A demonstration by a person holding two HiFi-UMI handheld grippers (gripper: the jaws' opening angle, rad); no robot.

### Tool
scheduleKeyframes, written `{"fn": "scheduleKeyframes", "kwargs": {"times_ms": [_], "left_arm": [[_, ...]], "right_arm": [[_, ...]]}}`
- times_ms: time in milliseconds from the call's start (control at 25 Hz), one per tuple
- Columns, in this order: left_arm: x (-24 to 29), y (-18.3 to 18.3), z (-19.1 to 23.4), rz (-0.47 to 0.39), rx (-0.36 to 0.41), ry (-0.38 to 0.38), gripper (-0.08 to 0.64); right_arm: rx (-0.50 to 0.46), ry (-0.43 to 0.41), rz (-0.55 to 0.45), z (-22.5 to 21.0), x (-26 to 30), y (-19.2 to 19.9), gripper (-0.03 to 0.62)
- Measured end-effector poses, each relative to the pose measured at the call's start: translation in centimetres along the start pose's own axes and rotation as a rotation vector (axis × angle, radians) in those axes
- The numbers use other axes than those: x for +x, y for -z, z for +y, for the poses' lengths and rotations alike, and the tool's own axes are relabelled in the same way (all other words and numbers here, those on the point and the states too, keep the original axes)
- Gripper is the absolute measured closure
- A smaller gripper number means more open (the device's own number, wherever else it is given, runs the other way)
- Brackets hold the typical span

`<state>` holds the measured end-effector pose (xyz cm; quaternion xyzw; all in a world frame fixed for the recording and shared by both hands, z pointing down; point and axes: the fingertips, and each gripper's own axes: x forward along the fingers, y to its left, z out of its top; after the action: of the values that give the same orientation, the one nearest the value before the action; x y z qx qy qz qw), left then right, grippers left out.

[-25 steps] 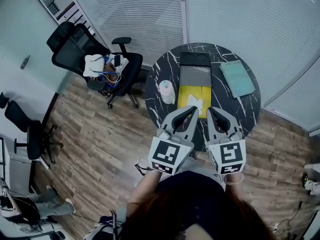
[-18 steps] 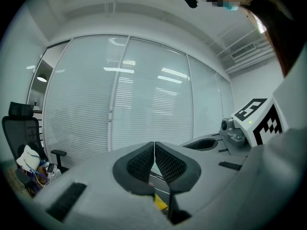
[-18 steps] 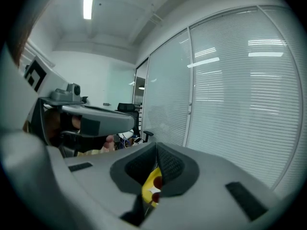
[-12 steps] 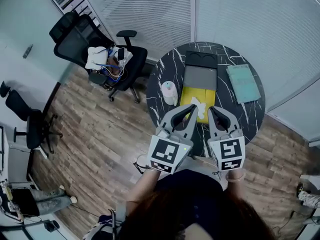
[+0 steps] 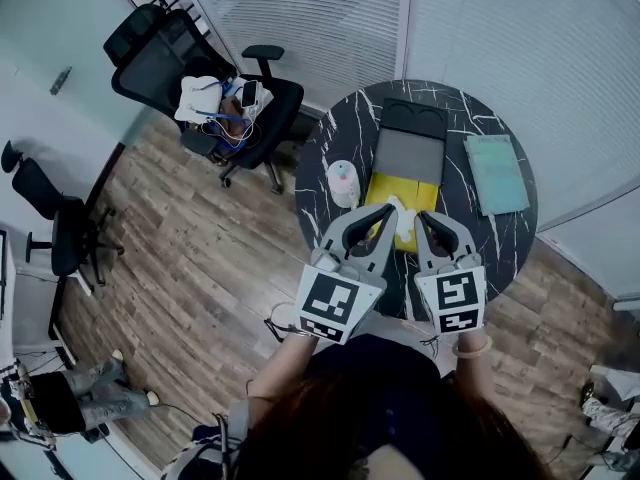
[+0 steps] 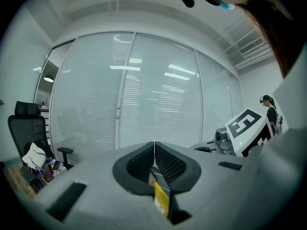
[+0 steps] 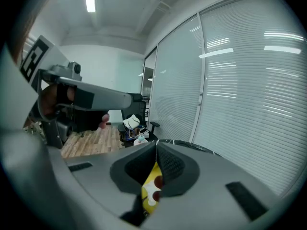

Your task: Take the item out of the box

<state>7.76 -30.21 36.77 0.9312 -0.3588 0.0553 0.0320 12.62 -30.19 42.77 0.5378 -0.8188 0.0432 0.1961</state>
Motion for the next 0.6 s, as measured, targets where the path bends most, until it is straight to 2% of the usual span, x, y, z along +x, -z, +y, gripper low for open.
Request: {"fn": "scheduleKeyframes", "kwargs": {"times_ms": [600], "left_arm": [[1.6,1.1,1.3,0.027,-0.034,-0.04,0.534]], "right_arm": [[-0.045,-0.1,0.123,-0.2,4.0,4.4,0.565]]}}
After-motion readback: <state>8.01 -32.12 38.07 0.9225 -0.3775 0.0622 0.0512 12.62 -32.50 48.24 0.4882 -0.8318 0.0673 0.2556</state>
